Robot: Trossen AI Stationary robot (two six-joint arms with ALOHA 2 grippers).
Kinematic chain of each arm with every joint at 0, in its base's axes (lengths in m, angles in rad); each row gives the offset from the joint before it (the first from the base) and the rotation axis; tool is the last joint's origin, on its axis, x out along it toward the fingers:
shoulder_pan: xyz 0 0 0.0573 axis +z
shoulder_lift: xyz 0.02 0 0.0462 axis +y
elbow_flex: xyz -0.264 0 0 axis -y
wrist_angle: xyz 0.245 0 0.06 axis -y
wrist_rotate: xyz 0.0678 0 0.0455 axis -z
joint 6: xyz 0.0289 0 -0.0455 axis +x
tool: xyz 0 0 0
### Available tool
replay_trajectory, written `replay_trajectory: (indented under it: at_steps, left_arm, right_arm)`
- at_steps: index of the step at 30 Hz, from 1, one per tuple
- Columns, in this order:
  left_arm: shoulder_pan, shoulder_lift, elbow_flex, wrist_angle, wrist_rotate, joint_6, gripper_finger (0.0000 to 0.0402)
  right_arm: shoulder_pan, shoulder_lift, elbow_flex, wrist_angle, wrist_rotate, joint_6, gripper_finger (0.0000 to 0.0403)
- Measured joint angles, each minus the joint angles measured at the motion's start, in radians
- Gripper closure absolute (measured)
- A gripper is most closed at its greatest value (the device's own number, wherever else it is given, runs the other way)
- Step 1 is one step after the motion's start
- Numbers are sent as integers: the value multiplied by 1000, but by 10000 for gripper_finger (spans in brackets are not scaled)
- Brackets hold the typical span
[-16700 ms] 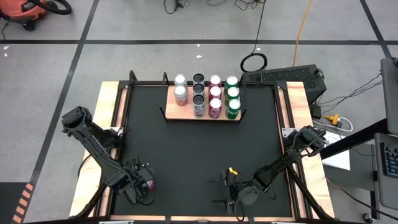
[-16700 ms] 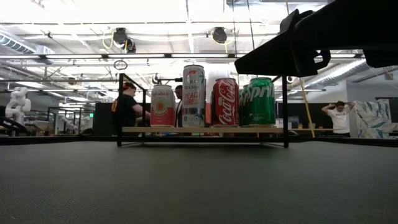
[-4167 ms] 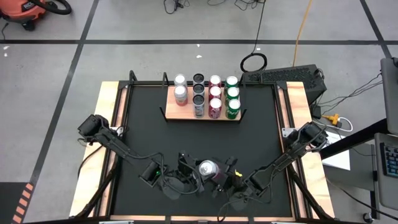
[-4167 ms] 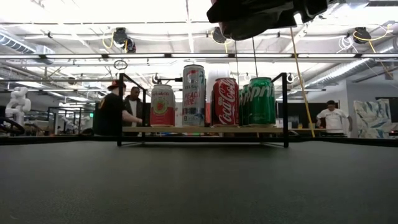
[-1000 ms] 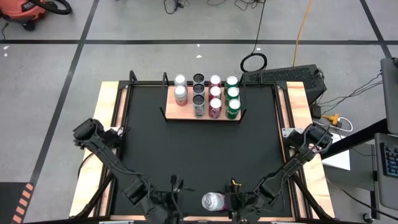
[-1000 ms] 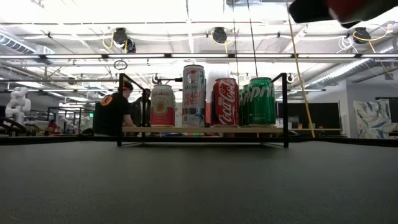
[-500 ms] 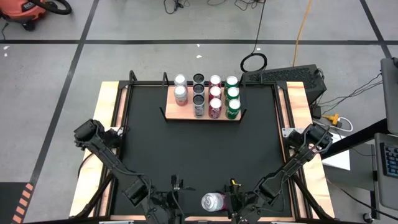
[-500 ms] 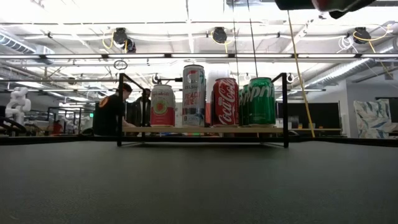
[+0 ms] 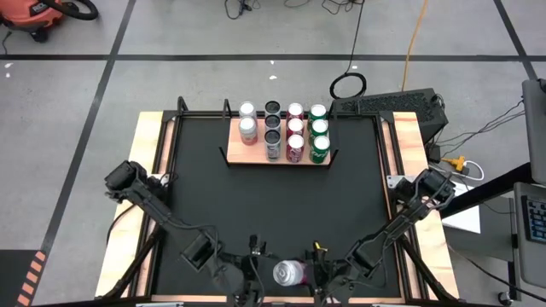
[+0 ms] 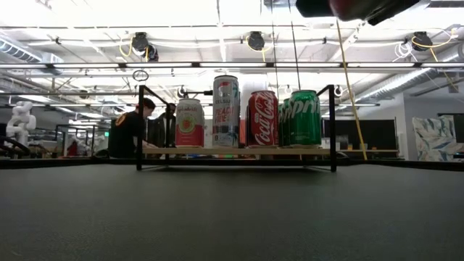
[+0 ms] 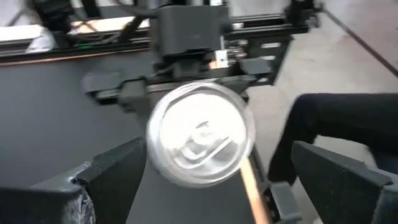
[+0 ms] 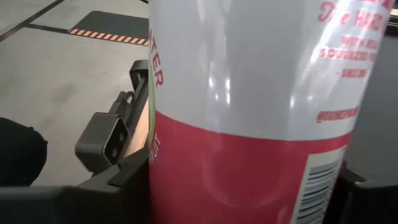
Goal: Place canned beverage on shelf
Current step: Put the pink soda can on the shelf
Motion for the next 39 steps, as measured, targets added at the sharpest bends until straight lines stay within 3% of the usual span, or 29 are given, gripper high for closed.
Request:
replay_trajectory:
  at_steps: [5,39]
  left_arm:
    - [35,0,0,3,42,11,4]
    - [57,24,0,-44,-5,-69,5]
  right_arm:
    - [-17,0,0,0,-1,0,126]
    - [-67,1,0,-1,-8,8,126]
